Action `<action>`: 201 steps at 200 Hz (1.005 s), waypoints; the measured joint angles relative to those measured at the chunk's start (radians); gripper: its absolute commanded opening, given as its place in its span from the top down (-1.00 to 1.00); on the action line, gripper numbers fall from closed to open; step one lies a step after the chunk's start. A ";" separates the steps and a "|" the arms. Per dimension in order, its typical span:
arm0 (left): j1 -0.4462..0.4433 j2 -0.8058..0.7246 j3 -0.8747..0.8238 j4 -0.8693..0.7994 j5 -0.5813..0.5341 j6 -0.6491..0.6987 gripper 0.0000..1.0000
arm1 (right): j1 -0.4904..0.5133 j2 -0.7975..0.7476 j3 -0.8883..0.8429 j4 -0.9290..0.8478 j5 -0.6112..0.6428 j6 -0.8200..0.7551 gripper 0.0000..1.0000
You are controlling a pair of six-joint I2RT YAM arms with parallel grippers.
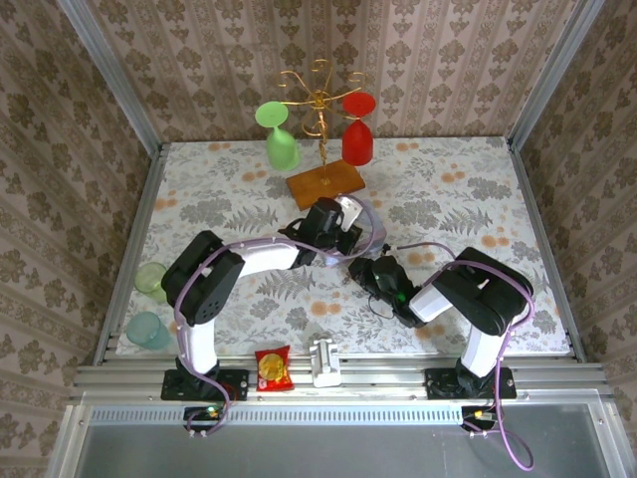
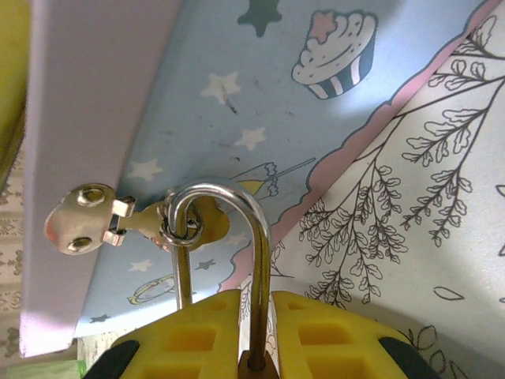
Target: Unlock the padlock with the key
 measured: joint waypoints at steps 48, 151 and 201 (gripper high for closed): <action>-0.006 -0.015 -0.046 0.053 -0.014 0.037 1.00 | 0.010 -0.010 0.003 -0.019 0.029 -0.026 1.00; -0.005 -0.035 -0.095 0.106 -0.015 0.071 1.00 | -0.029 -0.069 0.007 -0.084 0.069 -0.080 1.00; -0.005 -0.045 -0.116 0.124 -0.018 0.077 1.00 | -0.063 -0.070 0.004 -0.065 0.065 -0.080 1.00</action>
